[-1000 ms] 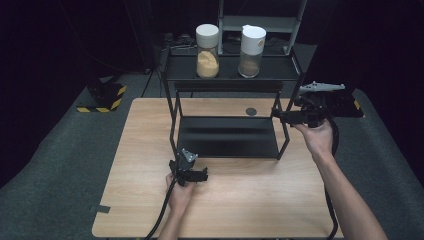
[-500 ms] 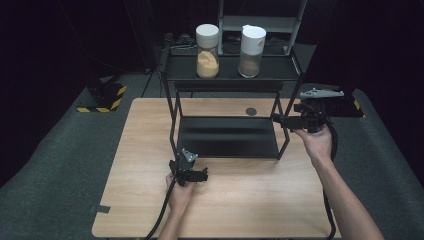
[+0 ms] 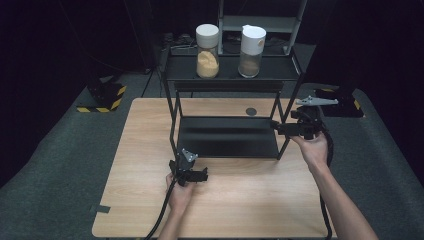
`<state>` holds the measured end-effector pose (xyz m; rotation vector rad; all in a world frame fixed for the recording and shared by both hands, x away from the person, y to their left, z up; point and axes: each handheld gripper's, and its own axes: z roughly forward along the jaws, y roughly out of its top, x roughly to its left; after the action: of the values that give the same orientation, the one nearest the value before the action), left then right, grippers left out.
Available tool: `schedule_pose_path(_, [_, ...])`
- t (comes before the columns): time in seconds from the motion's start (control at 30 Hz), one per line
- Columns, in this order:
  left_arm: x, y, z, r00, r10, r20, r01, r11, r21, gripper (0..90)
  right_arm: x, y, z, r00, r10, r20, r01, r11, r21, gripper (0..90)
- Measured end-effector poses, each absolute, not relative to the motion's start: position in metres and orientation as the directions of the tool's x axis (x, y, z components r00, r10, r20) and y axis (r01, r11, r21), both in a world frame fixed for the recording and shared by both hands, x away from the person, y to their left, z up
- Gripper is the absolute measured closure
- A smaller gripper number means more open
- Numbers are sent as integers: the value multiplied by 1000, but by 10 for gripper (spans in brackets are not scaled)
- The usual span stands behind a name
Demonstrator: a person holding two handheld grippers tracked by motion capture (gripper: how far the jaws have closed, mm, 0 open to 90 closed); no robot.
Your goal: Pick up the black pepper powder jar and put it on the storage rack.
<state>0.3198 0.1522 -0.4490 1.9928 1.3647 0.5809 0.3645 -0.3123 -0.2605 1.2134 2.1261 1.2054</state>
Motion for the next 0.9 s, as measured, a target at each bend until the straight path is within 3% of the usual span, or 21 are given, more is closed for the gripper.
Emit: schedule_pose_path(0.9, [320,152,-449,361,933,0,647,-250,721,34,361,-299,-289,-561,825,61,492,274,827,82])
